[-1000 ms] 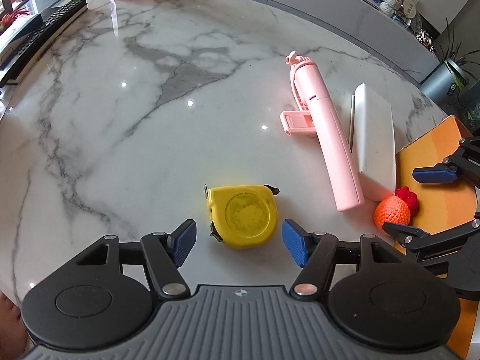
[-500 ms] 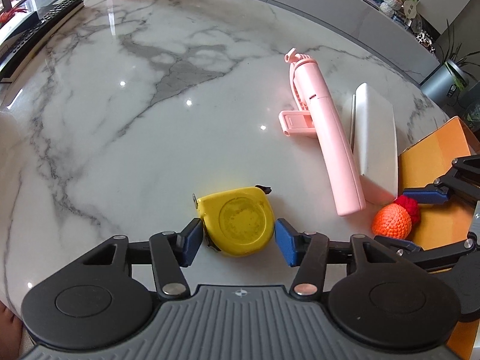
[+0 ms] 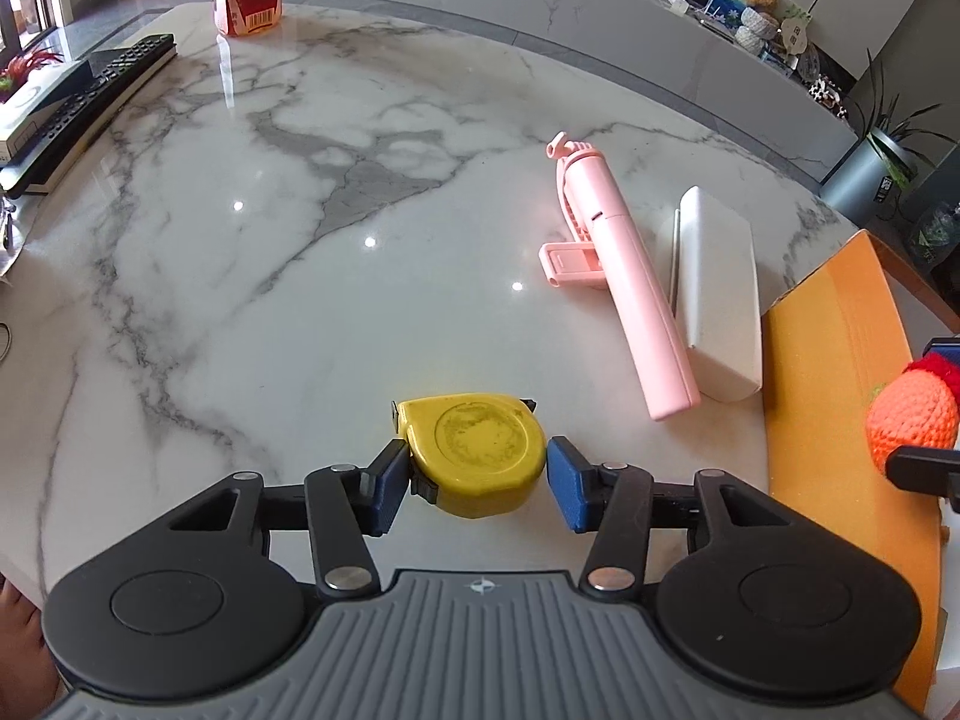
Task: Organize objects
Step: 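Carry the tape measure with the left gripper while the right carries the crochet ball into the shoe box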
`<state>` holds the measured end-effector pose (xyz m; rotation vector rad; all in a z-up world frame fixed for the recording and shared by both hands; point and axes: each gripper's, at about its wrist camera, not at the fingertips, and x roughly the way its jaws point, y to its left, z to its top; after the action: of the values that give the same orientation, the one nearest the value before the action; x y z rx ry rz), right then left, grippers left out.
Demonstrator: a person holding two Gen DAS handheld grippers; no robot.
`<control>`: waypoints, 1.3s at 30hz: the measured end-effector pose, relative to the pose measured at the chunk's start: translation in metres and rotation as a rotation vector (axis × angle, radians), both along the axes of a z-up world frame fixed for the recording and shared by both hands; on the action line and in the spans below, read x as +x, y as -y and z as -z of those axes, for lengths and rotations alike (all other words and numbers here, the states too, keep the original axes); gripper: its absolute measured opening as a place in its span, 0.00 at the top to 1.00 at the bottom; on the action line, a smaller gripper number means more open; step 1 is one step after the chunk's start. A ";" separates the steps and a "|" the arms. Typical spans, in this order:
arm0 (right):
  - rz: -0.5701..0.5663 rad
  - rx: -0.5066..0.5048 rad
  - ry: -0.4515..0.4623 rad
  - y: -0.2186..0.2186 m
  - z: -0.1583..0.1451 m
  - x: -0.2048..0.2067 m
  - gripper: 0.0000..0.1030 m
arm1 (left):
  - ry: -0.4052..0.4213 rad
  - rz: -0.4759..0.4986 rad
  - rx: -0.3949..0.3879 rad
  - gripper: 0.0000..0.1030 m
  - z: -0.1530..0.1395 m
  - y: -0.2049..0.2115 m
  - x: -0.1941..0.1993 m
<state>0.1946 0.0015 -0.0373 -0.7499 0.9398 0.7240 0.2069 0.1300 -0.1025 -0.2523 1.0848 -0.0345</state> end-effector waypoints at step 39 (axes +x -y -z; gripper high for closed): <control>0.401 0.199 -0.094 0.237 0.005 -0.003 0.48 | -0.001 0.688 0.136 0.44 -0.027 0.278 0.003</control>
<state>0.1911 -0.2350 -0.0421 -0.3382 1.0471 0.4920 0.2100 -0.1484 -0.0756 0.2525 1.1269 -0.5734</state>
